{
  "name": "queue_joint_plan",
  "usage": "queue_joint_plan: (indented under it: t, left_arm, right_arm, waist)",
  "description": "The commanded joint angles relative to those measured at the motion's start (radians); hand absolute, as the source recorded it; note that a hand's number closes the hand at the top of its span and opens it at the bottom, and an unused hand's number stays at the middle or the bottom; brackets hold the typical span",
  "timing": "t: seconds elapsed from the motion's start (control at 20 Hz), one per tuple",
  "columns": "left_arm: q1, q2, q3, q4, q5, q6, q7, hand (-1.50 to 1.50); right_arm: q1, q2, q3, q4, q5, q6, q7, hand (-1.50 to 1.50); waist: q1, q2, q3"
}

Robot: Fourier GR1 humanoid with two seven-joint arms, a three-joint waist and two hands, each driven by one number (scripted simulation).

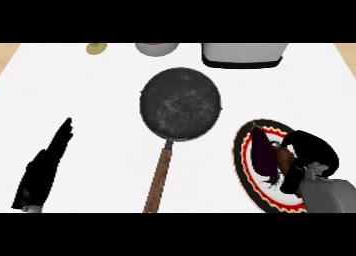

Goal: Pick the sweet potato from the plate and place it in the pan

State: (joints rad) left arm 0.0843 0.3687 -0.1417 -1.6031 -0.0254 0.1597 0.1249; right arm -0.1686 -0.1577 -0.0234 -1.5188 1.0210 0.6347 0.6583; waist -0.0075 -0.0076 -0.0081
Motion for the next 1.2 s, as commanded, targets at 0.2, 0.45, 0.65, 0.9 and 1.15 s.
queue_joint_plan:
  t: [0.2, 0.45, 0.65, 0.9, 1.15]
  left_arm:
    - [-0.004, -0.052, -0.016, 0.011, -0.048, 0.035, 0.004, 0.00]
    - [0.003, -0.017, 0.004, 0.004, -0.026, 0.002, 0.006, 0.00]
    - [-0.067, -0.009, 0.029, 0.033, -0.013, -0.034, 0.019, 0.00]
    - [-0.012, -0.059, -0.004, 0.024, -0.055, -0.007, -0.002, 0.00]
    - [-0.010, -0.034, 0.017, -0.034, -0.043, -0.037, 0.037, 0.00]
  right_arm:
    - [-0.029, -0.064, -0.019, -0.165, 0.013, -0.154, -0.107, 1.50]
    - [-0.113, -0.113, 0.002, -0.316, 0.048, -0.346, -0.248, 1.50]
    - [-0.270, -0.110, 0.027, -0.181, 0.072, -0.388, -0.293, 1.50]
    - [-0.435, -0.003, 0.022, -0.097, 0.023, -0.395, -0.246, 1.50]
    - [-0.597, 0.086, -0.006, 0.215, 0.007, -0.510, -0.279, 1.50]
  waist:
    - [0.000, 0.006, 0.008]
    - [0.002, 0.000, 0.009]
    - [0.018, 0.011, 0.008]
    - [0.021, 0.010, 0.008]
    - [0.036, 0.014, 0.008]
